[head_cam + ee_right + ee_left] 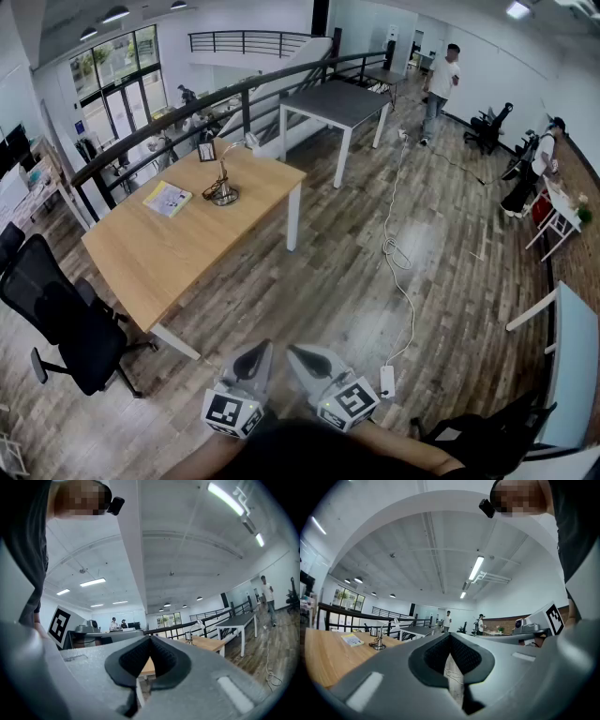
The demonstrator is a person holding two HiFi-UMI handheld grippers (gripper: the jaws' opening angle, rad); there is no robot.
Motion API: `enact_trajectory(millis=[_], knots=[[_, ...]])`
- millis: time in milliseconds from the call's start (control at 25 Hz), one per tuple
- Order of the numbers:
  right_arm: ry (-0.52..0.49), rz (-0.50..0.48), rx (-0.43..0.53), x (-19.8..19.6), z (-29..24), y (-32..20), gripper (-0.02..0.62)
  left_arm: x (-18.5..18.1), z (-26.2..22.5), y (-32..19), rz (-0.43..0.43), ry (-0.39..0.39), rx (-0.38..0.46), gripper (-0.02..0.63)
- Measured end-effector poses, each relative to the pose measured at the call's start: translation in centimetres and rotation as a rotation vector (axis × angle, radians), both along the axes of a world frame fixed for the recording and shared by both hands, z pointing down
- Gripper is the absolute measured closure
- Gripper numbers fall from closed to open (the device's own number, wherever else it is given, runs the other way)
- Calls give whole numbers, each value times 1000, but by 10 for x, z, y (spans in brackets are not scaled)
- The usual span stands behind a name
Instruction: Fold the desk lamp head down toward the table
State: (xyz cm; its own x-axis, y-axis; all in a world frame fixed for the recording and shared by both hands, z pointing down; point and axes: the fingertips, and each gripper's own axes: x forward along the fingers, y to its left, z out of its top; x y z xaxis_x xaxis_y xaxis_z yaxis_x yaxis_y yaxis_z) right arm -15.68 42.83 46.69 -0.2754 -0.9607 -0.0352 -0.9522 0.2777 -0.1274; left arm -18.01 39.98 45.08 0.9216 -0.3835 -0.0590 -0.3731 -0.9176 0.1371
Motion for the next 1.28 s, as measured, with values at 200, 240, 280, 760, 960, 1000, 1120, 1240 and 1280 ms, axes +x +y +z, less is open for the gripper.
enact_trajectory(millis=[200, 240, 280, 760, 960, 1000, 1120, 1240, 1280], knots=[[-8, -2, -9, -1, 5, -6, 596, 0, 5, -6, 10, -2, -6, 607], [-8, 1, -11, 0, 4, -8, 596, 1, 5, -8, 11, -2, -7, 606], [-7, 4, -12, 1, 4, -10, 595, 1, 6, -10, 14, -2, -7, 606], [-13, -1, -23, -4, 11, -75, 595, -4, 9, -72, 19, 22, -33, 607], [-29, 2, -41, -16, 8, -130, 594, -18, 8, -128, 29, 21, -40, 606], [-33, 3, -45, -20, 7, -143, 594, -21, 5, -140, 31, 18, -41, 607], [-40, 3, -52, -33, 3, -176, 594, -32, 4, -172, 50, 17, -37, 606], [-40, 1, -50, -47, 3, -202, 594, -41, 3, -194, 68, 11, -37, 606], [-40, 0, -51, -51, 4, -209, 594, -44, 4, -201, 72, 10, -39, 607]])
